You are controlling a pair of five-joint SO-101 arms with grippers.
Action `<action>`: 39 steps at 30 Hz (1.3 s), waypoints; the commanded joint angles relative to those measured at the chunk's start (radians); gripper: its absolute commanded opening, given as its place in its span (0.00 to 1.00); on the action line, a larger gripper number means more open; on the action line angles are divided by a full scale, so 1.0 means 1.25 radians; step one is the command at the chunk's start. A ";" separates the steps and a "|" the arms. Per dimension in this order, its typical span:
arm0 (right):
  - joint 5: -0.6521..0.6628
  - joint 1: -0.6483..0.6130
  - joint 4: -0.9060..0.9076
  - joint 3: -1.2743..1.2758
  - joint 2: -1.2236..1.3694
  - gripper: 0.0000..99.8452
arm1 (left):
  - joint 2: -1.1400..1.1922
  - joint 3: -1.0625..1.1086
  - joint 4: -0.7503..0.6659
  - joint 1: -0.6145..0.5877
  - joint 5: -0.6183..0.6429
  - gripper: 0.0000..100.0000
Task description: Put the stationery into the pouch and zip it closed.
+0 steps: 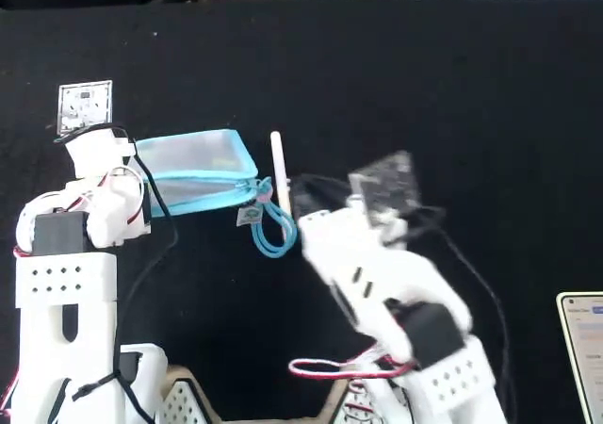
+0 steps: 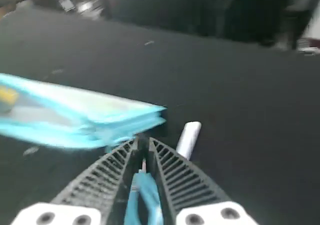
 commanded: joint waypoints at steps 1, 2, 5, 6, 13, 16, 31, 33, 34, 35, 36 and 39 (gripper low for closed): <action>0.059 0.099 0.010 -0.042 -0.064 0.01 | 0.005 0.021 0.001 -0.013 0.012 0.03; 0.064 0.108 -0.004 -0.035 -0.055 0.01 | 0.005 0.021 0.001 -0.013 0.012 0.03; 0.065 0.128 -0.036 -0.024 0.007 0.02 | 0.005 0.021 0.001 -0.013 0.012 0.03; 0.065 0.134 -0.042 -0.028 0.037 0.04 | 0.005 0.021 0.001 -0.013 0.012 0.03; 0.065 0.146 -0.042 -0.111 0.304 0.20 | 0.005 0.021 0.001 -0.013 0.012 0.03; 0.065 0.155 -0.070 -0.132 0.403 0.17 | 0.005 0.021 0.001 -0.013 0.012 0.03; -0.026 0.129 -0.437 -0.148 0.822 0.14 | 0.005 0.021 -0.004 -0.014 0.012 0.03; -0.031 0.126 -0.400 -0.226 0.864 0.14 | 0.005 0.021 -0.004 -0.014 0.012 0.03; -0.031 0.126 -0.388 -0.269 0.886 0.15 | 0.005 0.021 -0.004 -0.014 0.012 0.03; -0.031 0.128 -0.376 -0.320 0.910 0.15 | 0.005 0.021 -0.002 -0.014 0.014 0.03; -0.032 0.128 -0.365 -0.369 0.936 0.15 | 0.005 0.021 -0.001 -0.014 0.014 0.03; -0.034 0.129 -0.303 -0.506 1.018 0.15 | 0.005 0.021 0.001 -0.018 0.014 0.03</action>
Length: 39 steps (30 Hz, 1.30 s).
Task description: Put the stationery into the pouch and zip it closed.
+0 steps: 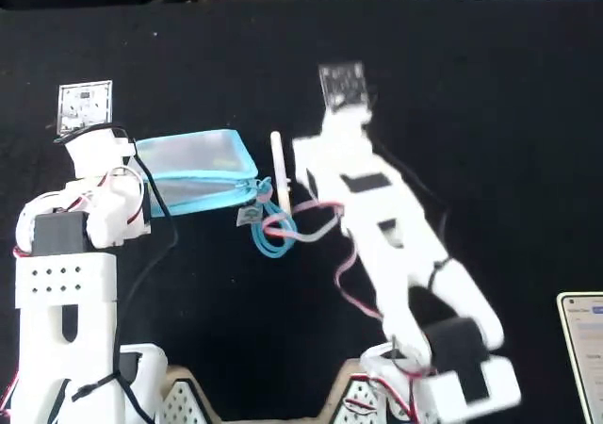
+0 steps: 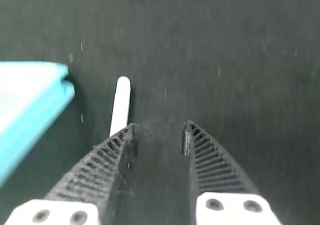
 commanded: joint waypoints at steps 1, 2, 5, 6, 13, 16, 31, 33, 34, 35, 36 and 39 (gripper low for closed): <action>-0.028 -0.010 0.096 -0.247 0.104 0.15 | 0.005 0.021 0.001 -0.033 0.015 0.03; -0.058 -0.011 0.128 -0.280 0.136 0.15 | 0.005 0.021 -0.001 -0.051 0.018 0.03; -0.142 -0.009 0.214 -0.343 0.218 0.15 | 0.005 0.012 -0.005 -0.126 0.090 0.03; -0.152 -0.006 0.232 -0.360 0.235 0.15 | 0.005 0.004 -0.004 -0.149 0.112 0.03; -0.103 -0.002 0.250 -0.386 0.257 0.14 | 0.004 -0.021 0.000 -0.249 0.157 0.03; -0.071 -0.037 0.249 -0.384 0.258 0.14 | 0.005 -0.033 -0.002 -0.277 0.172 0.03; -0.070 -0.074 0.085 -0.419 0.418 0.15 | 0.005 -0.028 -0.005 -0.280 0.168 0.03; -0.070 -0.074 0.085 -0.423 0.419 0.15 | 0.005 -0.029 -0.005 -0.280 0.168 0.03; -0.070 -0.076 0.083 -0.423 0.419 0.15 | 0.005 -0.030 -0.005 -0.280 0.168 0.03; -0.070 -0.083 0.081 -0.423 0.420 0.15 | 0.005 -0.030 -0.005 -0.280 0.168 0.03; -0.065 -0.091 0.081 -0.423 0.423 0.15 | 0.005 -0.030 -0.005 -0.280 0.168 0.03; -0.063 -0.126 0.068 -0.424 0.454 0.15 | 0.005 -0.030 -0.005 -0.280 0.168 0.03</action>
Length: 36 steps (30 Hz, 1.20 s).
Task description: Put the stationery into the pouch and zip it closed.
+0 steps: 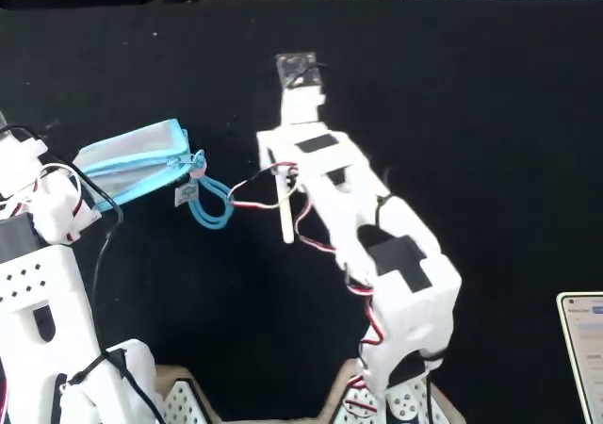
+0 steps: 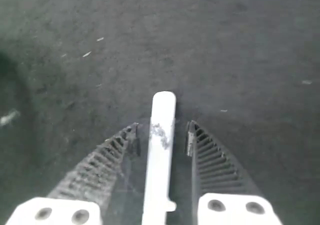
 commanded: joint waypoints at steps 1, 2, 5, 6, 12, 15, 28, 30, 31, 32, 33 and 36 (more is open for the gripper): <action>0.012 -0.050 -0.049 -0.051 0.036 0.15 | 0.004 -0.009 0.002 -0.031 0.010 0.03; 0.012 -0.052 -0.061 -0.051 0.047 0.15 | 0.004 -0.008 0.002 -0.031 0.010 0.03; 0.012 -0.036 -0.070 -0.064 0.061 0.14 | 0.004 -0.008 0.004 -0.031 0.009 0.03; 0.012 -0.034 -0.070 -0.066 0.061 0.14 | 0.004 -0.008 0.004 -0.031 0.009 0.03; 0.068 -0.031 -0.069 -0.062 0.061 0.12 | 0.004 -0.007 0.004 -0.030 0.009 0.03; 0.180 -0.022 -0.042 -0.062 0.056 0.01 | 0.004 -0.007 0.004 -0.029 0.009 0.03; 0.288 0.010 0.396 -0.079 -0.159 0.01 | 0.004 -0.007 0.006 -0.025 0.009 0.03; 0.290 0.041 0.446 -0.079 -0.179 0.01 | 0.004 -0.006 0.006 -0.025 0.009 0.03; 0.290 0.066 0.462 -0.077 -0.185 0.01 | 0.004 -0.006 0.006 -0.025 0.009 0.03; 0.290 0.096 0.475 -0.075 -0.188 0.01 | 0.004 -0.006 0.006 -0.025 0.009 0.03; 0.291 0.130 0.484 -0.075 -0.190 0.01 | 0.004 -0.006 0.006 -0.025 0.009 0.03; 0.378 0.231 0.487 -0.075 -0.188 0.01 | 0.004 -0.006 0.005 -0.025 0.009 0.03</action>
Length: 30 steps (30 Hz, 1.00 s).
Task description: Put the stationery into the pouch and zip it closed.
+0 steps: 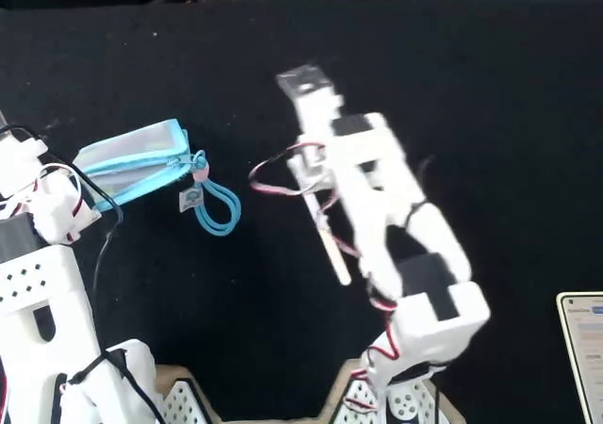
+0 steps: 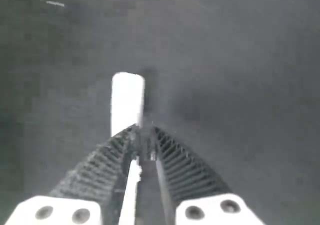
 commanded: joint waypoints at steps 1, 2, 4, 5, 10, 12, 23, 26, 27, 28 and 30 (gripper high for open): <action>0.141 0.147 0.018 -0.041 -0.051 0.01 | 0.004 -0.006 0.005 -0.025 0.007 0.03; 0.193 0.166 0.021 -0.039 -0.051 0.01 | 0.004 -0.006 0.005 -0.025 0.007 0.03; 0.275 0.183 0.029 -0.020 -0.051 0.01 | 0.004 -0.006 0.004 -0.024 0.007 0.03; 0.301 0.183 0.038 -0.009 -0.051 0.01 | 0.004 -0.006 0.004 -0.024 0.007 0.03; 0.318 0.128 0.079 0.007 -0.058 0.03 | 0.004 -0.006 0.004 -0.024 0.007 0.03; 0.277 0.092 0.113 -0.025 -0.053 0.09 | 0.004 -0.006 0.005 -0.024 0.007 0.03; 0.130 -0.071 0.038 -0.073 0.030 0.22 | 0.004 -0.006 0.005 -0.024 0.007 0.03; 0.130 -0.071 -0.070 -0.077 0.114 0.22 | 0.004 -0.006 0.006 -0.024 0.007 0.03; 0.131 -0.061 -0.098 -0.077 0.143 0.22 | 0.004 -0.006 0.007 -0.024 0.007 0.03; 0.134 -0.054 -0.120 -0.077 0.166 0.22 | 0.004 -0.006 0.007 -0.024 0.007 0.03; 0.135 -0.036 -0.125 -0.085 0.201 0.19 | 0.004 -0.006 0.007 -0.024 0.007 0.03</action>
